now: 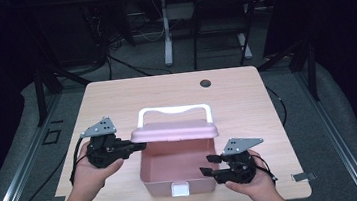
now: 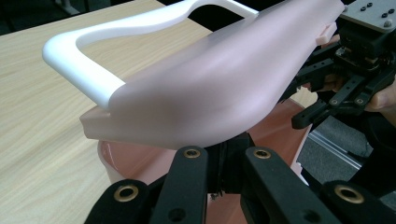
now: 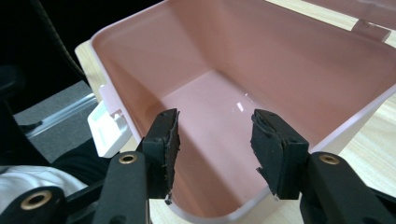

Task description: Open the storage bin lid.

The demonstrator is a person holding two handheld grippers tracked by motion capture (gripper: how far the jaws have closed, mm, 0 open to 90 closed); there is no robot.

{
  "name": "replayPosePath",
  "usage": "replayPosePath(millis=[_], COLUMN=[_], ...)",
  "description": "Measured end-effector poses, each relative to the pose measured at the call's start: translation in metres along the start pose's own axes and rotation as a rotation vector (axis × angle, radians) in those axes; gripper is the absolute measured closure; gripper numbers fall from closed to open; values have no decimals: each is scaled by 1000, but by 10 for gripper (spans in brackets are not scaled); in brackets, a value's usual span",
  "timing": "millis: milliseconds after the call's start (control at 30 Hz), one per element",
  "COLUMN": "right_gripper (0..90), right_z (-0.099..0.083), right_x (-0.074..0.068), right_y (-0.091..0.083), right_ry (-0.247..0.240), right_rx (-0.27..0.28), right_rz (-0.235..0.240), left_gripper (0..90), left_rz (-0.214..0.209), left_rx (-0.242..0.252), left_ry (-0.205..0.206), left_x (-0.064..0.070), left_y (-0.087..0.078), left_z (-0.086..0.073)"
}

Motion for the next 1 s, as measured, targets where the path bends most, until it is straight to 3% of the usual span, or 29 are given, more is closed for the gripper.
replayPosePath(millis=[667, 1000], right_gripper=[629, 649], right_z=[-8, -9], right_x=[-6, -5], right_y=[12, 11], right_ry=[-48, -75], right_rx=[-23, -17], right_rz=[-39, -34], left_gripper=[898, 897], left_rz=[-3, 0], left_rx=[3, 3], left_ry=[-10, -14], left_x=[-1, -2], left_y=[0, 0], left_z=[3, 5])
Point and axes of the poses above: each handheld gripper's, and its own axes: y roughly forward along the jaws, z roughly out of its top, x roughly to its right, the point moved 9 cm from there along y, roughly forward along the jaws, and after that the axes turned 5 degrees about -y, right-handed, at the moved point
